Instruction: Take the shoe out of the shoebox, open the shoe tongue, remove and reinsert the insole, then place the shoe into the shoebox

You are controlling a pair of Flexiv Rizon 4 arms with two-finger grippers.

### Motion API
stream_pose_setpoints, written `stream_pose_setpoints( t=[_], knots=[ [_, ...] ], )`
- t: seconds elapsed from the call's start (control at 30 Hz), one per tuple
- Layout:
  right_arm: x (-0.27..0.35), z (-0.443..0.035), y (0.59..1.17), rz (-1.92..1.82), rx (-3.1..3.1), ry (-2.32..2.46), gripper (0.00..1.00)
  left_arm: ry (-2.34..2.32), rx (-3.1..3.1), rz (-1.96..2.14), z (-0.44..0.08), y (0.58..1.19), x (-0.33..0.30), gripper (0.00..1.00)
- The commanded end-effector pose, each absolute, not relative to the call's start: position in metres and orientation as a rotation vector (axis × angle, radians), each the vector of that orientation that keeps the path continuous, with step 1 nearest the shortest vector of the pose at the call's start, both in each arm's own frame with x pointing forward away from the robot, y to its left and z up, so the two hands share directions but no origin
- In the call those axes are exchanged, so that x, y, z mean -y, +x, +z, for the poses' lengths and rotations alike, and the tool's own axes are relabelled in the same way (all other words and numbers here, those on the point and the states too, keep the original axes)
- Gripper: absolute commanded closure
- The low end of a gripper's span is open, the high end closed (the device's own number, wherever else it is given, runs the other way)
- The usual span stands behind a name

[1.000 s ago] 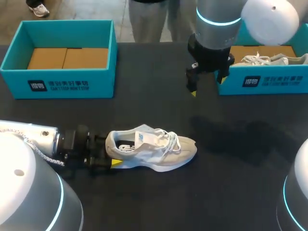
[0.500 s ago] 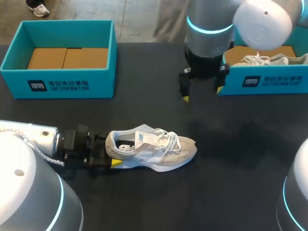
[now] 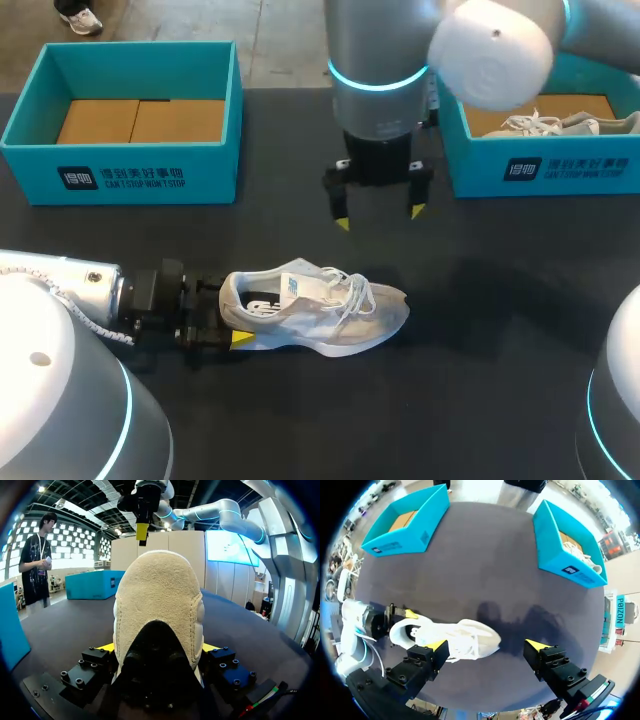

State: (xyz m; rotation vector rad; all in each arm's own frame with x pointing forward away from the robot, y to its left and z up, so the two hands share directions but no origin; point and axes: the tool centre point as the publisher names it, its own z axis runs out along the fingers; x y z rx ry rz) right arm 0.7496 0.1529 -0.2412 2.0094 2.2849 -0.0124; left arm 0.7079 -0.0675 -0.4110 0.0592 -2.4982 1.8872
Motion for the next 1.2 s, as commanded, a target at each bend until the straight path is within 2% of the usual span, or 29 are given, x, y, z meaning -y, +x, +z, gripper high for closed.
stream_pose_setpoints(
  t=[0.03, 0.57, 1.2],
  knots=[
    [-0.184, -0.245, 0.752, -0.148, -2.24, 2.007, 0.0, 0.063, 2.502, 1.89, -0.411, 0.706, 0.068, 1.0],
    [-0.254, -0.292, 0.714, -0.135, -2.142, 2.124, 0.0, 0.063, 2.502, 1.89, -0.411, 0.706, 0.068, 1.0],
    [-0.271, -0.32, 0.707, -0.364, -2.107, 2.095, 0.0, 0.063, 2.502, 1.89, -0.411, 0.706, 0.068, 1.0]
  ],
)
